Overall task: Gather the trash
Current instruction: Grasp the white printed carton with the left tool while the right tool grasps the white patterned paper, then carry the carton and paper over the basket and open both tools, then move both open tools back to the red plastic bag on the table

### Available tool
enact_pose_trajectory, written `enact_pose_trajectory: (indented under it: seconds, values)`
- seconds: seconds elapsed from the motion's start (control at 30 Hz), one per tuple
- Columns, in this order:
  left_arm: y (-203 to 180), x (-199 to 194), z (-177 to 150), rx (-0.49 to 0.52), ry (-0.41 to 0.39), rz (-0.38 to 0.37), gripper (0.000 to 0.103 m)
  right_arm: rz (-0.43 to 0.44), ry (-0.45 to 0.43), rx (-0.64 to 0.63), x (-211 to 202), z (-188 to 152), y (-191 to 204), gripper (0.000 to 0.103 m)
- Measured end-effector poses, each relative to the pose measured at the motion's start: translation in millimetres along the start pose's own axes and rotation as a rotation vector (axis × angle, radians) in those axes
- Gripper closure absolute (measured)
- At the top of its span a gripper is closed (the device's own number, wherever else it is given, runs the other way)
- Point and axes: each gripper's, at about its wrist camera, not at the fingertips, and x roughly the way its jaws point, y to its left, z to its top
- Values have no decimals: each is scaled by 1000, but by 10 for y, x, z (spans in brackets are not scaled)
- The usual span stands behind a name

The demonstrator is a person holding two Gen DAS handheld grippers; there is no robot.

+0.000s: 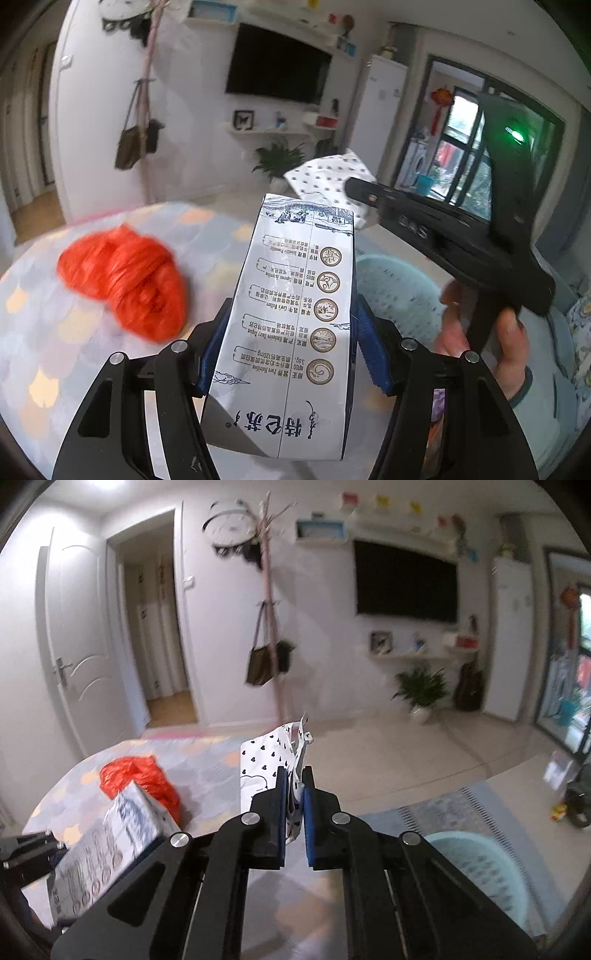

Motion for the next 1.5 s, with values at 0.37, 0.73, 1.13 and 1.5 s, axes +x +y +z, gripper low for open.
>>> enact_pose_trajectory:
  seconds: [0.37,0.73,1.13,1.5]
  values:
    - [-702,444,435,44,23,-141,42,-236,-50,115,-731,-133,-1029,97]
    - [-1135,1345,500,60,144,-182,42,-393,170,295,-482,-631,-1779,97]
    - [-1149,1781,434,55,235,-181,33,-392,312,411,-214,-1045,-2026,88]
    - [-928,1341,401,13,166,-178,25,-355,266,413,-356,-973,-1888,44]
